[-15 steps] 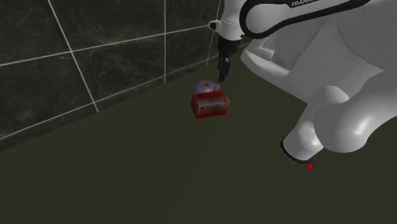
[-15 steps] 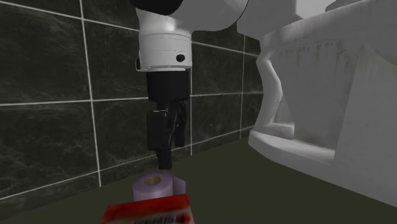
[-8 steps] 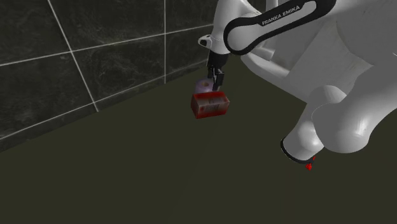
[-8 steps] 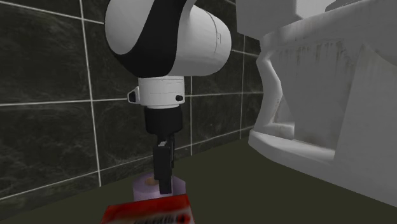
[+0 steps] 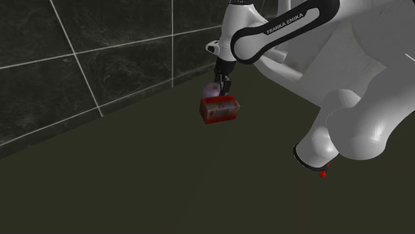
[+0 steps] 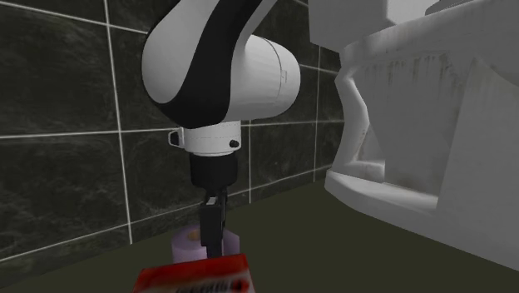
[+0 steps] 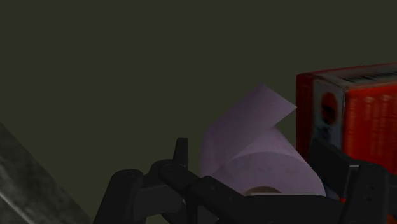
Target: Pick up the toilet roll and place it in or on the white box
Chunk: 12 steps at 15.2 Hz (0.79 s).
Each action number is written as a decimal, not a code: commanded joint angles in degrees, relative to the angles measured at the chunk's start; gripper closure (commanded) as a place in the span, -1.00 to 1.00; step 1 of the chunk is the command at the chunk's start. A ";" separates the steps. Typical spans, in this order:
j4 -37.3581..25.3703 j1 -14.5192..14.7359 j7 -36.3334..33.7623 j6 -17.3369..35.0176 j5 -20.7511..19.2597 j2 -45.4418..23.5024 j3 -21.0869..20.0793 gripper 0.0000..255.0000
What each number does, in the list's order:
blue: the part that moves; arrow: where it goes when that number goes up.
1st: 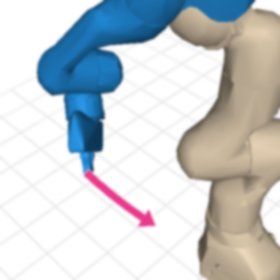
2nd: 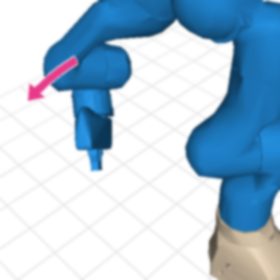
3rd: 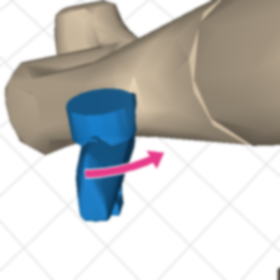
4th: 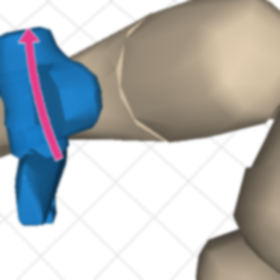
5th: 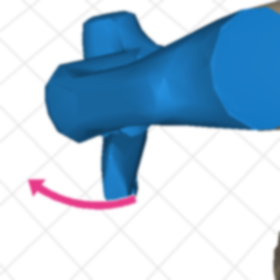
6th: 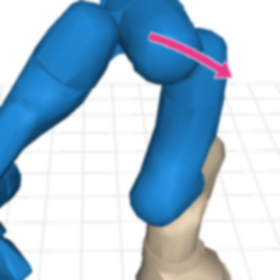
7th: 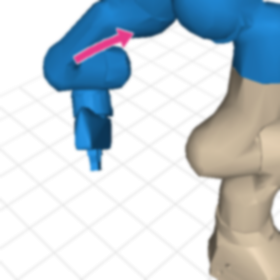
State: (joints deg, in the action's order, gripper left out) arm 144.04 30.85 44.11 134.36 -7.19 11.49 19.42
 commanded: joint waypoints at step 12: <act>0.71 0.49 -0.62 -0.90 0.12 -0.22 -0.54 1.00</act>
State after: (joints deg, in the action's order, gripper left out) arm 144.65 31.31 43.49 133.60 -7.06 11.31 18.92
